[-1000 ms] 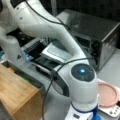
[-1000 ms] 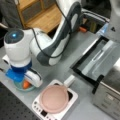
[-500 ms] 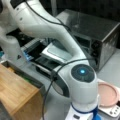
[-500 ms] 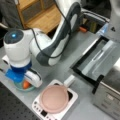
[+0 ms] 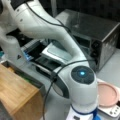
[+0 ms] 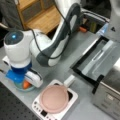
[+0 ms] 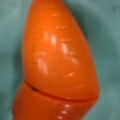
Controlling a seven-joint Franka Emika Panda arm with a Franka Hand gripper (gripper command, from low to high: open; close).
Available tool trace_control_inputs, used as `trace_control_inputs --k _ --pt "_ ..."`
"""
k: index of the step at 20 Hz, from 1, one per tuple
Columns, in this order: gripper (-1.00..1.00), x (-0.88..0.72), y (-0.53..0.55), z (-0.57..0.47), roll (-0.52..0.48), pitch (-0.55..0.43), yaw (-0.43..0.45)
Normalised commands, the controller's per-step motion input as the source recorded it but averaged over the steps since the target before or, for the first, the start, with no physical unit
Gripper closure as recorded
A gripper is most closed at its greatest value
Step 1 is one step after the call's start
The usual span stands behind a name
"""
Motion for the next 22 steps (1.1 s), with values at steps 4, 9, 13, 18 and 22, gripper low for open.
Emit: trace_control_inputs --k 4,9,13,18,22 --pt "1.00 0.35 -0.18 -0.03 0.310 0.104 -0.033" --pt "1.00 0.34 -0.16 0.04 0.312 0.118 -0.022" --pt "1.00 0.30 -0.15 0.06 0.305 0.154 0.025" --pt "1.00 0.28 -0.15 0.11 0.282 0.173 0.016" --pt "1.00 0.27 -0.14 0.23 0.255 0.174 -0.006"
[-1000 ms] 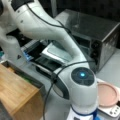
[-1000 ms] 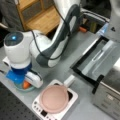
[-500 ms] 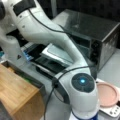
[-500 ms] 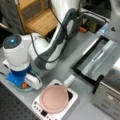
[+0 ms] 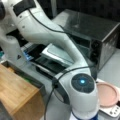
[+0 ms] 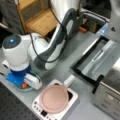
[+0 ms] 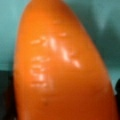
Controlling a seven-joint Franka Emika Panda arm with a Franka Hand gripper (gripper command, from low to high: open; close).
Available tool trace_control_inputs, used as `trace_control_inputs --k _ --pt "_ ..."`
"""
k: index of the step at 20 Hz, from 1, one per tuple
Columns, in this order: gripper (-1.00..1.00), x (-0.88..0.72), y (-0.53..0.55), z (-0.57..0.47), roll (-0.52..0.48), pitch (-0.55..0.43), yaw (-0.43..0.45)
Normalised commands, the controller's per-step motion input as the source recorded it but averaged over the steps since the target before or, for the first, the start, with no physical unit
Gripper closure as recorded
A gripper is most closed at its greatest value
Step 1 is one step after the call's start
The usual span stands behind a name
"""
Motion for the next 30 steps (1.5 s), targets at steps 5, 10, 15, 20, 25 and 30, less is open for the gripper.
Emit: trace_control_inputs --k 5,10,15,20,25,30 --pt "1.00 0.23 -0.12 0.30 0.228 0.192 -0.030" --pt "1.00 0.19 -0.09 0.26 0.203 0.180 -0.051" --pt "1.00 0.14 -0.02 0.22 0.195 0.117 -0.139" --pt "1.00 0.09 0.09 0.17 0.199 0.073 -0.185" --pt "1.00 0.00 0.24 0.10 0.178 0.032 -0.233" --pt "1.00 -0.12 0.29 0.05 0.137 0.015 -0.168"
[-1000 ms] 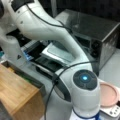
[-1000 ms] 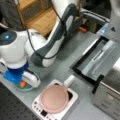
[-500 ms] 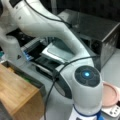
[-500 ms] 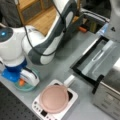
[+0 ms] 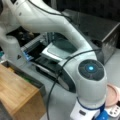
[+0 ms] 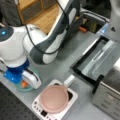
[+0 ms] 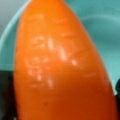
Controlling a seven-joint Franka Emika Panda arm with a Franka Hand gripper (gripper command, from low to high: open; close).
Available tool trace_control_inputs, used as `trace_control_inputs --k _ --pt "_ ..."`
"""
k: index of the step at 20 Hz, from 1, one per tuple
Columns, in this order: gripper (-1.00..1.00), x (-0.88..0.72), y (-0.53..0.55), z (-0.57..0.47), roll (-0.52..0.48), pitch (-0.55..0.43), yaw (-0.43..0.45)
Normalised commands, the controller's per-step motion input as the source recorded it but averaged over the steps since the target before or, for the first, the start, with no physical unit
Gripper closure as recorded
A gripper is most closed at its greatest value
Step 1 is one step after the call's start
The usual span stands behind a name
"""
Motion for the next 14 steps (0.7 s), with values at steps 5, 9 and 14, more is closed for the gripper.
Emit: trace_control_inputs --k 5,9,14 --pt "1.00 -0.16 0.22 -0.02 0.101 -0.038 -0.178" --pt "1.00 -0.21 0.22 -0.04 0.047 -0.055 -0.195" --pt "1.00 -0.27 0.27 -0.06 -0.022 -0.089 -0.147"
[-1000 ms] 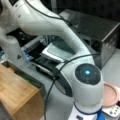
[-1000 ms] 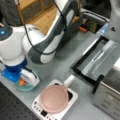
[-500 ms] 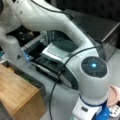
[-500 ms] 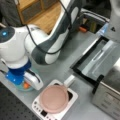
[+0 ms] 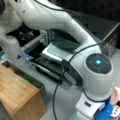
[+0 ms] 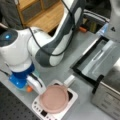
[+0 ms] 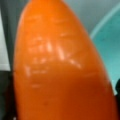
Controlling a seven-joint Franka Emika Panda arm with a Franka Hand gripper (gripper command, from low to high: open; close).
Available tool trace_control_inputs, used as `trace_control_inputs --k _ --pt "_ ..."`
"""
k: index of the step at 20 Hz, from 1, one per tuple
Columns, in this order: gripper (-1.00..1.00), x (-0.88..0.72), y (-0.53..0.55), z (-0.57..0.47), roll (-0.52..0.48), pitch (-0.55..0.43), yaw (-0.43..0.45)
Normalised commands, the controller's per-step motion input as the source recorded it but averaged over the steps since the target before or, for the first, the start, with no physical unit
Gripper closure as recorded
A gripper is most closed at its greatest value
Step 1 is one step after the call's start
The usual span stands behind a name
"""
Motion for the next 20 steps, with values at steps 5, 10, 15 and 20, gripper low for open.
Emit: trace_control_inputs --k 5,10,15,20 --pt "1.00 -0.29 0.19 -0.06 -0.069 -0.105 -0.086" --pt "1.00 -0.33 0.22 -0.09 -0.163 -0.112 0.003" --pt "1.00 -0.41 0.34 -0.13 -0.148 -0.181 0.026" --pt "1.00 -0.46 0.37 -0.12 -0.135 -0.234 -0.009"
